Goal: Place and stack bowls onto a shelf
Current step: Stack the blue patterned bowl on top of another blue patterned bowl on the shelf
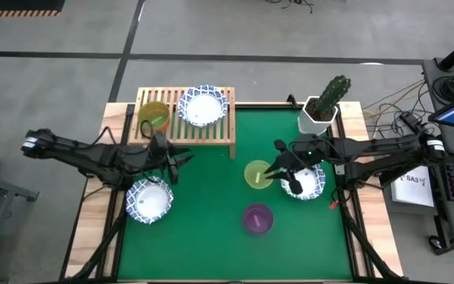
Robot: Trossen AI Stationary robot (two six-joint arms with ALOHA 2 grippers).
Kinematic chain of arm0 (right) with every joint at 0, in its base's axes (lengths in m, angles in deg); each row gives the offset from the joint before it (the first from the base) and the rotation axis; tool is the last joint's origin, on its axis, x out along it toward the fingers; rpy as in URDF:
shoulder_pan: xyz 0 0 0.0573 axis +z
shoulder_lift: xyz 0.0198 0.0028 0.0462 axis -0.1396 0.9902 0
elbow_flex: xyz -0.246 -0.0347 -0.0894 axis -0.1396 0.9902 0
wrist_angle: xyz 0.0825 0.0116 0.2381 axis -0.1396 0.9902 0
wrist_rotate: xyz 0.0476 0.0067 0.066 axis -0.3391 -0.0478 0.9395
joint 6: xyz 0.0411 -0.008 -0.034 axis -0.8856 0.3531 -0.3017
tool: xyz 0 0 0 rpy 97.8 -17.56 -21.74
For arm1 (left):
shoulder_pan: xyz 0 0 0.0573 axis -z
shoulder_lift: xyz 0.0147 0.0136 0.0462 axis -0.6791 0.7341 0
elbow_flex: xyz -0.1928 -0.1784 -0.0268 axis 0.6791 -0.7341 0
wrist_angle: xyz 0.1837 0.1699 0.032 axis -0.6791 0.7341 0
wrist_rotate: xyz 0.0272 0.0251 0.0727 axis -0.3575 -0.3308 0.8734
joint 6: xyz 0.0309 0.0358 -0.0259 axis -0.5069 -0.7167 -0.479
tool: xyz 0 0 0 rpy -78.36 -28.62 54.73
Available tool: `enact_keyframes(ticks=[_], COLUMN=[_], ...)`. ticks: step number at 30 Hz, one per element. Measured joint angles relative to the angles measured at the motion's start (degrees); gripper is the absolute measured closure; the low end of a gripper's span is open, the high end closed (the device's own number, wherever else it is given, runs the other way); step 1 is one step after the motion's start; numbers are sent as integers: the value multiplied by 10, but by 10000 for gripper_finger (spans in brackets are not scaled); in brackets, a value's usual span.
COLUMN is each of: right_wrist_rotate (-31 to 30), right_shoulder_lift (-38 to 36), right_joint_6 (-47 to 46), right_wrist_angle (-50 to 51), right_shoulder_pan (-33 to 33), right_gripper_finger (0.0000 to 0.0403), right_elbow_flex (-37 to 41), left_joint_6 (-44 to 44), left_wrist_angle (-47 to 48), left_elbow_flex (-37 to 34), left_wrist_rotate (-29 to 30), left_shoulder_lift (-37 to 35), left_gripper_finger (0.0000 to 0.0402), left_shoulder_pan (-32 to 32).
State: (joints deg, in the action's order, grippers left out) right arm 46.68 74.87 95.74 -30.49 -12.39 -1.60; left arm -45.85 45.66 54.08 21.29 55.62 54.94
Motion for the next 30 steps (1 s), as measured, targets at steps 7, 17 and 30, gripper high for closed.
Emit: enact_keyframes(ticks=[7,17,30], right_wrist_rotate=[0,-5,-5], right_shoulder_lift=[-40,-47,-48], right_joint_6=[10,13,28], right_wrist_angle=[-13,-13,-12], right_shoulder_pan=[0,0,0], right_gripper_finger=[331,331,335], right_elbow_flex=[35,49,49], left_joint_6=[171,430,516], left_wrist_angle=[200,560,582], left_elbow_flex=[104,229,230], left_wrist_rotate=[-79,-246,-334], left_shoulder_lift=[92,305,402], left_gripper_finger=[274,274,200], left_shoulder_pan=[0,21,78])
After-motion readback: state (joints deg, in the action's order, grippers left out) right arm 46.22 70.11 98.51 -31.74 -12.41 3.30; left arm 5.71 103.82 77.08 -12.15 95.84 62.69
